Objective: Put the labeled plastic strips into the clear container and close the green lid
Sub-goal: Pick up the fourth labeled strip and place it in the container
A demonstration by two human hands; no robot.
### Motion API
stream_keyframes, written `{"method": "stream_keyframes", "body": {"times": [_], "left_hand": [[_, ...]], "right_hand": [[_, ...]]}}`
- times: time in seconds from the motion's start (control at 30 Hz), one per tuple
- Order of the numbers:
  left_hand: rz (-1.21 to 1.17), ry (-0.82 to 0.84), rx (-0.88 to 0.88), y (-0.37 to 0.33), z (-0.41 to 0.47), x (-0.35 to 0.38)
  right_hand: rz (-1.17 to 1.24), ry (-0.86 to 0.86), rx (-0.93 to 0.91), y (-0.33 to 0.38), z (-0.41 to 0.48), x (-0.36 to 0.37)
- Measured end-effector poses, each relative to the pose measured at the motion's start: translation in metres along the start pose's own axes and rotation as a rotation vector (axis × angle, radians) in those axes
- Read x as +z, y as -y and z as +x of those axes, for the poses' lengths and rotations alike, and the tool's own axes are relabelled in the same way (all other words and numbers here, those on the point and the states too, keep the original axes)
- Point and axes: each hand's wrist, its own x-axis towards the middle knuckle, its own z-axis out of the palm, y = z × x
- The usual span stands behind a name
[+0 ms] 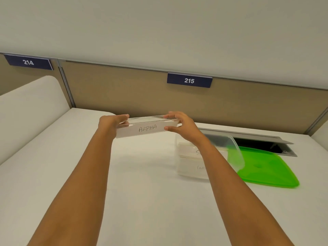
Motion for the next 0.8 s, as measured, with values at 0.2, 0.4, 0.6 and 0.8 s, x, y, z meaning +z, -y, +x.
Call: {"method": "stream_keyframes", "body": {"times": [0.2,0.4,0.6,0.8], "left_hand": [[0.036,0.105,0.045,-0.006,-0.021,0.026],[0.424,0.159,0.279,0.003,-0.047,0.066],[0.939,0.223,0.597,0.019,-0.07,0.104],[1.027,0.27,0.742,0.03,-0.081,0.137]], "right_hand": [[-0.021,-0.096,0.046,-0.005,-0.021,-0.036],[-0.102,-0.167,0.089,-0.02,-0.043,-0.075],[-0.119,-0.195,0.157,-0.043,-0.065,-0.114],[-0.089,-0.212,0.171,-0.061,-0.086,-0.142]]}}
